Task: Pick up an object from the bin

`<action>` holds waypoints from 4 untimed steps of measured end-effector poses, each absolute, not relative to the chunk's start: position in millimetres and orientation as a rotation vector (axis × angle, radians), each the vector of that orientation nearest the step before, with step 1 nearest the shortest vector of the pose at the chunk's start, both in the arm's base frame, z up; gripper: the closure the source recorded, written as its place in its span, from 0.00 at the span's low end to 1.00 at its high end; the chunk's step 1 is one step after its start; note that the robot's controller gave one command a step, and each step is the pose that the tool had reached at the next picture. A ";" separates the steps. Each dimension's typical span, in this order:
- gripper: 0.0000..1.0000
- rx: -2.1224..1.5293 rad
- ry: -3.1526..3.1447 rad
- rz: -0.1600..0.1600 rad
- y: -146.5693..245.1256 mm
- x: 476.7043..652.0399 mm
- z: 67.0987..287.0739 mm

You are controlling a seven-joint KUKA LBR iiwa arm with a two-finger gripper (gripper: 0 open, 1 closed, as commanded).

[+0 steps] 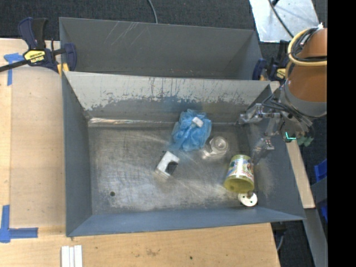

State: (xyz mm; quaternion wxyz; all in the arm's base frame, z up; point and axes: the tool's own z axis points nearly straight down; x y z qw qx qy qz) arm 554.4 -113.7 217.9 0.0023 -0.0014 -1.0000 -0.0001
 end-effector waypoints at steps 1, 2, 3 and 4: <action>0.00 -0.001 -3.146 0.002 -113.2 556.1 222.4; 0.00 0.234 -3.139 0.002 -118.3 546.1 179.4; 0.00 0.815 -3.036 0.001 -133.5 528.2 163.0; 0.00 0.880 -3.016 -0.001 -143.6 536.7 128.4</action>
Offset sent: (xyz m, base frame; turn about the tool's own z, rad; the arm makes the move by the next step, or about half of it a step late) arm -0.0362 -0.0181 -0.1479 -0.5146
